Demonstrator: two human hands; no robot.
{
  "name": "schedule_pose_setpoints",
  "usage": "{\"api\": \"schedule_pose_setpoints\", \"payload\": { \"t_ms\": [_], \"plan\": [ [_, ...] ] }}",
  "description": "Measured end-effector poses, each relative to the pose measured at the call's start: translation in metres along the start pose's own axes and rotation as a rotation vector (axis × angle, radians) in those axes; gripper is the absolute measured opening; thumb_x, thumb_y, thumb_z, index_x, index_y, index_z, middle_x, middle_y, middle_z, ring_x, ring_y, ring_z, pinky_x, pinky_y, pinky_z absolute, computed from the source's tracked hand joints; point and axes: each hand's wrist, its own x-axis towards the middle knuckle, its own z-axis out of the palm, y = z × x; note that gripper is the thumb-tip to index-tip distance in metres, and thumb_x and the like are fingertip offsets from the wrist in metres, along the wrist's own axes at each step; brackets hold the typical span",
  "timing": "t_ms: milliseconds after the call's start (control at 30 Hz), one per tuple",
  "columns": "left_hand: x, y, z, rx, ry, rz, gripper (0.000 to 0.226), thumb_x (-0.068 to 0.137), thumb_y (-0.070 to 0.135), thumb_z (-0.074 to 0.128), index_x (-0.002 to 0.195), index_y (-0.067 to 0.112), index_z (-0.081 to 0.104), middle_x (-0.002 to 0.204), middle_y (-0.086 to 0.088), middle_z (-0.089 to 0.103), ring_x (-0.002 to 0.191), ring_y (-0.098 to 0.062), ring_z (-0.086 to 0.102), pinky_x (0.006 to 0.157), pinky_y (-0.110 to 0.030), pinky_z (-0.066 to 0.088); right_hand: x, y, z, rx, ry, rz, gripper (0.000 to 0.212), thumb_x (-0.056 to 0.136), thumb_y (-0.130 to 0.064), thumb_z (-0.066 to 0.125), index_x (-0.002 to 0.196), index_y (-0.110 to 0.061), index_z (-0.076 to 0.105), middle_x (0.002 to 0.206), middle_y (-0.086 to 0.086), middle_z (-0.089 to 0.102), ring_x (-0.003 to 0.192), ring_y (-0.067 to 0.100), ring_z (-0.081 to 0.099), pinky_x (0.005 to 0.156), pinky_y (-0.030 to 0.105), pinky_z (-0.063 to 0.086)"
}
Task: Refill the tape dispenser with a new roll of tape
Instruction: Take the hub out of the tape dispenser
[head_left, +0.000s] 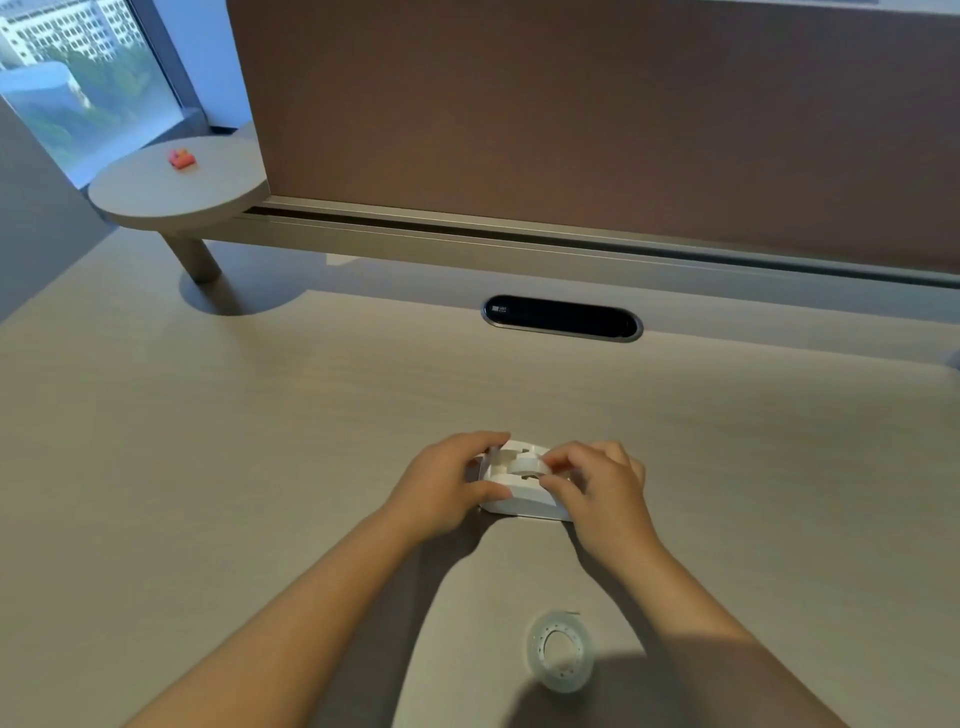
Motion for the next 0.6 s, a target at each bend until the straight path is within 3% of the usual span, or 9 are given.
{"api": "schedule_pose_setpoints", "payload": {
  "t_ms": [100, 200, 433, 600],
  "plan": [
    [0.004, -0.002, 0.000, -0.013, 0.015, 0.016, 0.056, 0.070, 0.015, 0.069, 0.123, 0.020, 0.050, 0.128, -0.006, 0.056, 0.110, -0.021, 0.054, 0.093, -0.024, 0.038, 0.000, -0.002, 0.001, 0.028, 0.016, -0.019, 0.008, 0.077, -0.022, 0.061, 0.082, -0.025, 0.066, 0.104, 0.008, 0.059, 0.111, 0.028, 0.040, 0.073, 0.024, 0.017],
    [0.005, -0.002, 0.001, -0.019, 0.022, 0.026, 0.057, 0.070, 0.013, 0.069, 0.123, 0.019, 0.050, 0.128, -0.006, 0.056, 0.108, -0.021, 0.054, 0.091, -0.023, 0.038, 0.001, -0.004, 0.003, 0.039, 0.005, -0.028, 0.008, 0.079, -0.021, 0.060, 0.083, -0.023, 0.066, 0.101, 0.006, 0.058, 0.110, 0.029, 0.039, 0.064, 0.026, 0.013],
    [0.005, 0.001, 0.000, 0.052, 0.009, 0.047, 0.058, 0.074, 0.018, 0.066, 0.127, 0.021, 0.045, 0.132, -0.005, 0.053, 0.114, -0.021, 0.051, 0.094, -0.025, 0.037, 0.001, -0.006, 0.000, 0.085, 0.014, -0.047, 0.007, 0.077, -0.021, 0.061, 0.078, -0.027, 0.064, 0.098, 0.002, 0.059, 0.108, 0.025, 0.041, 0.076, 0.024, 0.017],
    [-0.004, 0.005, -0.004, 0.154, 0.014, 0.079, 0.061, 0.078, 0.028, 0.062, 0.132, 0.019, 0.037, 0.145, -0.008, 0.035, 0.134, -0.023, 0.027, 0.109, -0.034, 0.024, -0.006, -0.018, -0.017, 0.077, 0.094, -0.220, 0.007, 0.082, -0.017, 0.057, 0.084, -0.016, 0.063, 0.082, -0.010, 0.056, 0.094, 0.014, 0.044, 0.079, 0.026, 0.021]
  ]
}}
